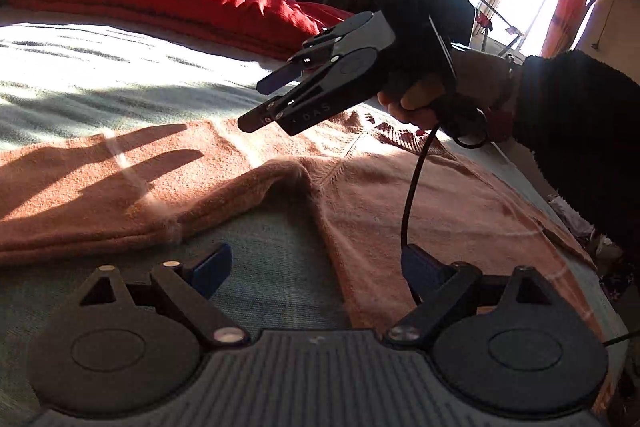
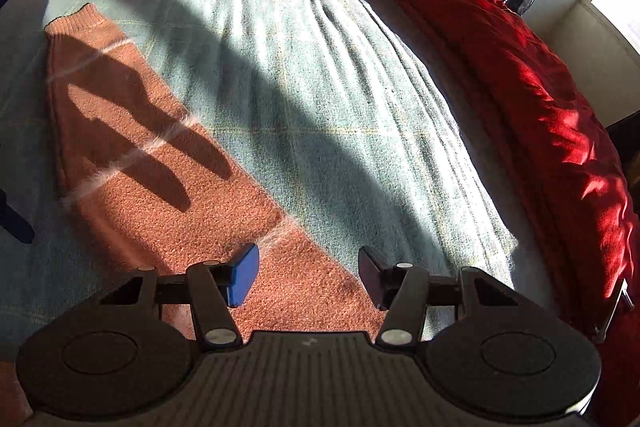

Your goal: Fold clothes

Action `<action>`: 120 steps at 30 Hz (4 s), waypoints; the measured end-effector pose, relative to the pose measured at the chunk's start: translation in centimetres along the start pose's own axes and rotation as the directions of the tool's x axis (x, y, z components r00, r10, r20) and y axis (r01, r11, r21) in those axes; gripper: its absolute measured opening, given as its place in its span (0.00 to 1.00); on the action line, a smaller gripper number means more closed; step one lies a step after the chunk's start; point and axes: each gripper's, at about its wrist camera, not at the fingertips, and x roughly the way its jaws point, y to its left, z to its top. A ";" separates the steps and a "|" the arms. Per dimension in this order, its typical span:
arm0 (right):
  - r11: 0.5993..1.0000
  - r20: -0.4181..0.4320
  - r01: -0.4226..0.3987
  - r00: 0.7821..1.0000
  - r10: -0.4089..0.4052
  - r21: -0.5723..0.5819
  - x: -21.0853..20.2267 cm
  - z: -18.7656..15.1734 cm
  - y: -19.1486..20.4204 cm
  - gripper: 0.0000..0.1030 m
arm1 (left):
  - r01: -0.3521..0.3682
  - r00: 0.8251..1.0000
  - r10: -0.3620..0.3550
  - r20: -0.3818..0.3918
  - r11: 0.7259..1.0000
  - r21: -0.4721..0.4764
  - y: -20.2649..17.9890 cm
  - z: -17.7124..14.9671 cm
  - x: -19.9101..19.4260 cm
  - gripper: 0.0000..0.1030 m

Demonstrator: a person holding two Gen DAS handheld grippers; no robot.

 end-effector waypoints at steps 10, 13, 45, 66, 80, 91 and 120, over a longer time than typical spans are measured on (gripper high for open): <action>0.981 0.006 -0.187 0.982 0.187 0.051 4.7 0.1 -2.8 0.58 | -0.027 0.999 0.026 -0.033 0.999 -0.027 0.6 -0.5 1.1 0.89; 0.964 0.000 -0.236 0.971 0.237 0.119 5.5 -0.3 -3.5 0.59 | -0.023 0.999 0.022 -0.032 0.999 -0.029 0.7 -0.5 1.0 0.89; 0.984 -0.001 0.050 0.999 -0.051 0.173 -1.7 -1.2 2.2 0.30 | -0.034 0.999 0.033 -0.009 0.996 -0.083 1.5 -0.3 0.7 0.89; 0.847 0.042 0.056 0.995 -0.092 0.528 -16.8 -15.9 14.5 0.47 | 0.032 0.999 -0.035 0.023 0.994 0.101 -1.1 1.8 -0.2 0.89; 0.744 0.304 -0.114 0.945 -0.123 0.658 -20.4 -20.9 16.0 0.53 | 0.045 0.973 0.049 -0.224 0.918 0.395 6.3 14.3 6.4 0.39; 0.593 0.314 -0.171 0.938 -0.146 0.787 -18.8 -25.1 13.1 0.55 | 0.295 0.883 -0.241 -0.404 0.952 0.078 13.5 14.3 12.3 0.40; 0.578 0.325 -0.179 0.932 -0.159 0.796 -18.3 -24.7 13.8 0.62 | -0.072 0.949 0.175 -0.263 0.931 0.358 7.3 13.6 12.3 0.22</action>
